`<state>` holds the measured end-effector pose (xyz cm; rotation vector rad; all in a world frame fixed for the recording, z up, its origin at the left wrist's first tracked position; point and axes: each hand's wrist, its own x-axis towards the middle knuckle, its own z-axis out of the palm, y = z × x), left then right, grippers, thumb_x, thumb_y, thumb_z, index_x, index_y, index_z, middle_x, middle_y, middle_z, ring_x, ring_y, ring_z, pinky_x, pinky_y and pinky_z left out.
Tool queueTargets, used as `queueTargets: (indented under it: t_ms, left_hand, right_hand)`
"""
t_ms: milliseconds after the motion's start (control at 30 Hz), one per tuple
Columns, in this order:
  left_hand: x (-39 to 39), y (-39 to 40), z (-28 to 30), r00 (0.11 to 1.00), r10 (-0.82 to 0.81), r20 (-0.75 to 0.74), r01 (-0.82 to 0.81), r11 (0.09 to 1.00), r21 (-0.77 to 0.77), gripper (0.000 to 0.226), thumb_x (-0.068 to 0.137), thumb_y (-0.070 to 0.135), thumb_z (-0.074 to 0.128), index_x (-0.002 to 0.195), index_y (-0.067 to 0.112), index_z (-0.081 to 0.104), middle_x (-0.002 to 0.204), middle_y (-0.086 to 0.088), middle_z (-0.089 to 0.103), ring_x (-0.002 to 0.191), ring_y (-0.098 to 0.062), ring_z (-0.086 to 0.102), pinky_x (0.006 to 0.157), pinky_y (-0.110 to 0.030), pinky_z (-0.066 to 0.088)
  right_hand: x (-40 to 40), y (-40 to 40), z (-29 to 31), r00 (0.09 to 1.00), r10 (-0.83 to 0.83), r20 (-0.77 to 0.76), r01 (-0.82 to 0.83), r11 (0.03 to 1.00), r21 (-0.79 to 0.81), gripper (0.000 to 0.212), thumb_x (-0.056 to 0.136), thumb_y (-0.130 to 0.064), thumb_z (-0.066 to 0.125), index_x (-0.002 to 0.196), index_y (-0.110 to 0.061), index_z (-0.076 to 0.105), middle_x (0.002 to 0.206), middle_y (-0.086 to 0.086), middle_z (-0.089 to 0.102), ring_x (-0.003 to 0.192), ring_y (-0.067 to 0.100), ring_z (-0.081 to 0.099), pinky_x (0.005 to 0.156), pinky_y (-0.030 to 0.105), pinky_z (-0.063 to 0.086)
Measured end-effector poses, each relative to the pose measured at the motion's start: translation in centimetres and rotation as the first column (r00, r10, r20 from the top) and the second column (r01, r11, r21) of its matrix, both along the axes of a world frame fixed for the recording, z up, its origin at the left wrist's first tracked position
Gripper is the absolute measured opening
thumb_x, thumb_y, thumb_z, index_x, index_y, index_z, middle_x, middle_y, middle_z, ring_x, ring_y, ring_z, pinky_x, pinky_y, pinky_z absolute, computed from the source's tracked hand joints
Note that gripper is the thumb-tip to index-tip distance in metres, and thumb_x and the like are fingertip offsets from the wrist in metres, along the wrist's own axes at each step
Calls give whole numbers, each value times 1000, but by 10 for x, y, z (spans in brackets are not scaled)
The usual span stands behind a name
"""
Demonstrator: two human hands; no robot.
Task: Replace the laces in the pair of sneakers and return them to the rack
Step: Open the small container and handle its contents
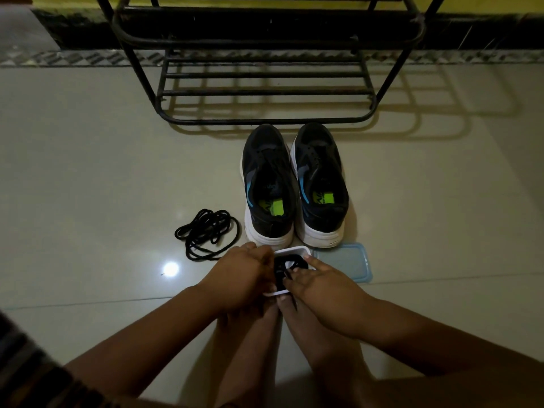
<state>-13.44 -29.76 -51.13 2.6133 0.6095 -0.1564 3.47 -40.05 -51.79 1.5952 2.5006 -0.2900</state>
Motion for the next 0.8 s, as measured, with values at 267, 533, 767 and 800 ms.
queueTargets:
  t_ms: [267, 533, 767, 800]
  left_hand:
    - [-4, -9, -12, 989, -94, 116, 81, 990, 114, 22, 74, 36, 49, 79, 32, 70, 91, 18, 68, 83, -13, 57, 68, -22, 29]
    - [0, -15, -7, 972, 110, 208, -118, 993, 29, 29, 54, 26, 76, 83, 28, 72, 64, 5, 63, 57, -16, 59, 56, -19, 37]
    - [3, -21, -19, 991, 86, 98, -105, 974, 201, 25, 52, 33, 72, 77, 31, 68, 74, 14, 62, 77, -13, 52, 67, -29, 28]
    - [2, -22, -19, 992, 98, 78, -112, 970, 214, 28, 50, 34, 73, 77, 31, 68, 78, 14, 61, 81, -13, 48, 67, -30, 24]
  right_hand:
    - [5, 2, 5, 978, -120, -174, 81, 973, -214, 47, 86, -13, 34, 128, -15, 54, 130, 6, 58, 125, 19, 48, 116, 29, -5]
    - [33, -6, 26, 819, -383, -427, 434, 900, 26, 35, 72, -10, 57, 104, -16, 70, 94, 4, 71, 84, 23, 68, 70, 30, 54]
    - [80, -9, 19, 863, -503, 41, 499, 840, -210, 72, 79, -34, 69, 140, -19, 34, 140, 1, 35, 125, 21, 37, 96, 29, 38]
    - [80, -11, 18, 868, -493, 55, 493, 844, -212, 75, 78, -36, 70, 140, -19, 32, 141, 1, 34, 124, 21, 37, 96, 29, 38]
